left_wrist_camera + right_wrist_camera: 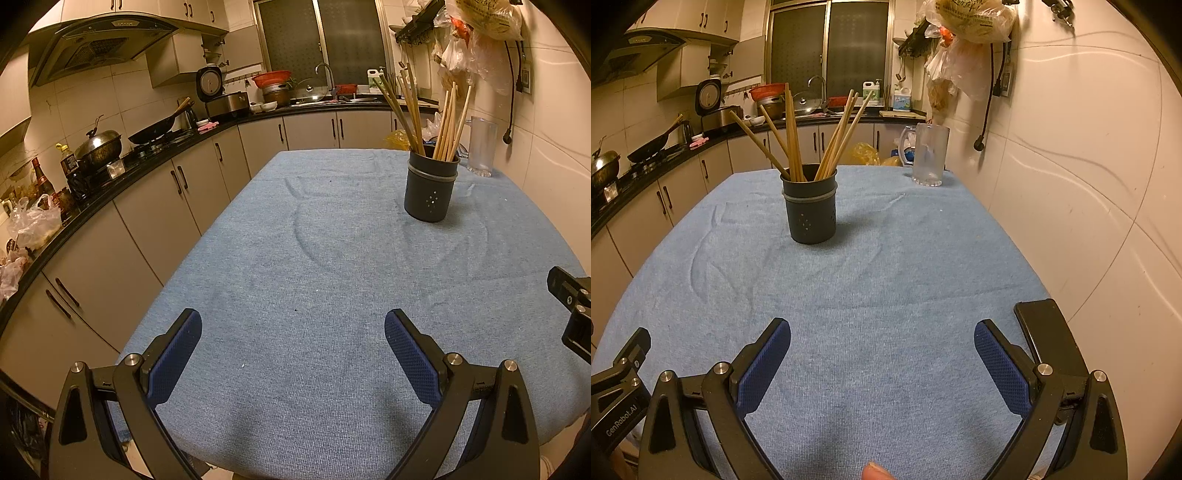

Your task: Organize utensils

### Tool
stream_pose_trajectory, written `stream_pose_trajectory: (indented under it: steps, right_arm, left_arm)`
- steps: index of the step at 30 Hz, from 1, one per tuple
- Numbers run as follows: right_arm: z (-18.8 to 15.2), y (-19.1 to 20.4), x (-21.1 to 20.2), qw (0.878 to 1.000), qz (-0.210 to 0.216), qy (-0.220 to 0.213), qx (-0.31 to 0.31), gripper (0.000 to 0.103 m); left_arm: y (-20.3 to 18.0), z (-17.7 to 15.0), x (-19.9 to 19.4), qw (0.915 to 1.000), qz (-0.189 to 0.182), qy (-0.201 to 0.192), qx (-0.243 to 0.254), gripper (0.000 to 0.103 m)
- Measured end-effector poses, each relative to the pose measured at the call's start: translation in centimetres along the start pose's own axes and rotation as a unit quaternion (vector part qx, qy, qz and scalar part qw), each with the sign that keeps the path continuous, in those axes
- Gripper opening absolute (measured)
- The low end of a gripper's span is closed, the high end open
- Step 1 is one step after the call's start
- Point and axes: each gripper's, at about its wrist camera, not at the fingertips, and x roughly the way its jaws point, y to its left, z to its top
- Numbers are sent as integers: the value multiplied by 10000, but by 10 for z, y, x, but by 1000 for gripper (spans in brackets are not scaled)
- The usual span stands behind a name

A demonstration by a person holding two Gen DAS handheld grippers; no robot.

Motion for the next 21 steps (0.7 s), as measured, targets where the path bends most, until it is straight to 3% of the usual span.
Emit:
stream_pose_trajectory:
  steps: [21]
  right_arm:
    - [-2,4,4,10000,1,61,-54,101]
  left_arm:
    - [0,-3,3,10000,-21,35,-21,99]
